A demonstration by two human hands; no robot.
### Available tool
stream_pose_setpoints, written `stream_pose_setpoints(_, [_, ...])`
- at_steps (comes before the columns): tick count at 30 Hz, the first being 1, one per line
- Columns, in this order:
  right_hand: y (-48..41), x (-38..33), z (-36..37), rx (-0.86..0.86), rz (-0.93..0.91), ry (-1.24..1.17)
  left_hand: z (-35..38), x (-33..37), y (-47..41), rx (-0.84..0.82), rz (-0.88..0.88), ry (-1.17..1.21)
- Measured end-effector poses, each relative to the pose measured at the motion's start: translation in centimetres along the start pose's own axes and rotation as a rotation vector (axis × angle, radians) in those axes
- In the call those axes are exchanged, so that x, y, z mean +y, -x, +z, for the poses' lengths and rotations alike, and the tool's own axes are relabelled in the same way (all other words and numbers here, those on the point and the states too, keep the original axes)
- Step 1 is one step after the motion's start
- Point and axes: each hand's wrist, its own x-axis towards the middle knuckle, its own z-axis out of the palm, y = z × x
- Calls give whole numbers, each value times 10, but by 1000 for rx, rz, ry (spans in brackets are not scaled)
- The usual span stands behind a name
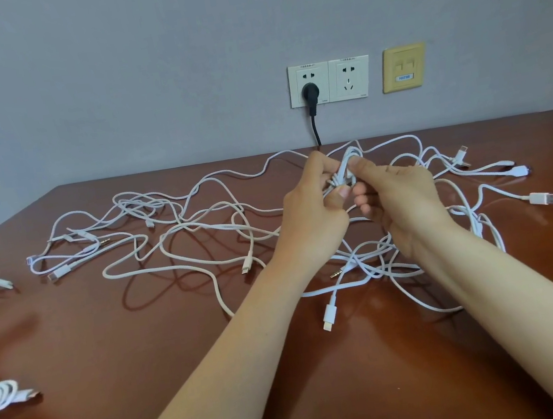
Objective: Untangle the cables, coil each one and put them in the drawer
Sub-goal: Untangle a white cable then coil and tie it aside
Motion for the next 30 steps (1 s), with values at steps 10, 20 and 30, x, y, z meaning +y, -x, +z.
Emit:
stream_pose_setpoints(10, [-6,-6,-5,-199,102,-29,0,-6,-2,19,-33,31])
stream_pose_setpoints(20, [-7,-3,-10,-167,-74,228,-1,-4,-3,25,-47,154])
stream_pose_setpoints(30, [-10,5,-1,-81,-228,304,-3,-2,-9,29,-310,453])
